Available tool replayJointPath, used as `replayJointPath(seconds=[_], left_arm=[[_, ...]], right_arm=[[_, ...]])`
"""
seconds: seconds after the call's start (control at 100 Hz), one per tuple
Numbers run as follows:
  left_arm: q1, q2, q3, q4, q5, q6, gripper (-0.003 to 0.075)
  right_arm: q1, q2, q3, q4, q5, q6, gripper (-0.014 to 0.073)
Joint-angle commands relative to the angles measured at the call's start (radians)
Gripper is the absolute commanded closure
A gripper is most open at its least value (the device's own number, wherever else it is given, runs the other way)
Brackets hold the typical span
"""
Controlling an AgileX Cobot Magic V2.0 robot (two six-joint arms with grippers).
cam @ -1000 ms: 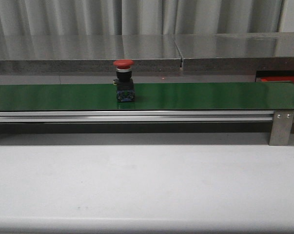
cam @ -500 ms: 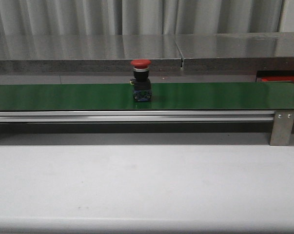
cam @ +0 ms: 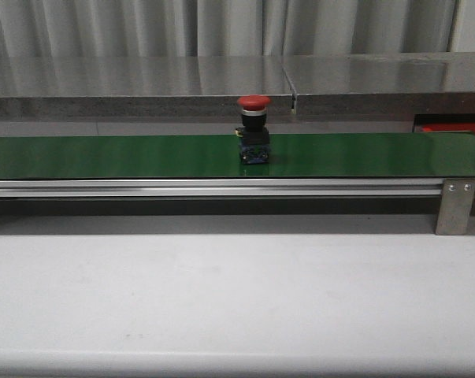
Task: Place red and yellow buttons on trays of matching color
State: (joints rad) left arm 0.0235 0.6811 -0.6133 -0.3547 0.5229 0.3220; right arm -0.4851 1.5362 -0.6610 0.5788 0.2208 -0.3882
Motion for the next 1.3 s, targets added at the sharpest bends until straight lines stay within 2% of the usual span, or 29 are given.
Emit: replayJointPath(seconds=[0.0, 0.07, 0.21, 0.38, 0.6, 0.86, 1.29], left_arm=[[-0.005, -0.004, -0.029, -0.023, -0.058, -0.002, 0.0739], [-0.005, -0.004, -0.029, -0.023, -0.058, -0.002, 0.0739], [-0.005, -0.004, -0.029, -0.023, -0.058, -0.002, 0.0739], [-0.005, -0.004, -0.029, -0.023, -0.058, -0.002, 0.0739], [-0.005, -0.004, -0.029, -0.023, -0.058, -0.002, 0.0739], [-0.005, -0.004, -0.029, -0.023, -0.058, -0.002, 0.0739], [-0.005, -0.004, -0.029, -0.023, -0.058, -0.002, 0.0739]], right_arm=[[0.001, -0.031, -0.021, 0.015, -0.034, -0.003, -0.0012], [0.001, -0.043, -0.023, 0.015, -0.033, -0.003, -0.0068], [0.001, -0.101, -0.049, 0.015, -0.003, -0.003, -0.0062], [0.015, -0.216, -0.115, 0.015, 0.100, -0.008, -0.0062], [0.173, -0.272, -0.229, 0.015, 0.229, -0.141, -0.0062], [0.411, -0.180, -0.342, 0.015, 0.241, -0.163, -0.0062], [0.601, 0.100, -0.549, 0.015, 0.231, -0.184, -0.0062]])
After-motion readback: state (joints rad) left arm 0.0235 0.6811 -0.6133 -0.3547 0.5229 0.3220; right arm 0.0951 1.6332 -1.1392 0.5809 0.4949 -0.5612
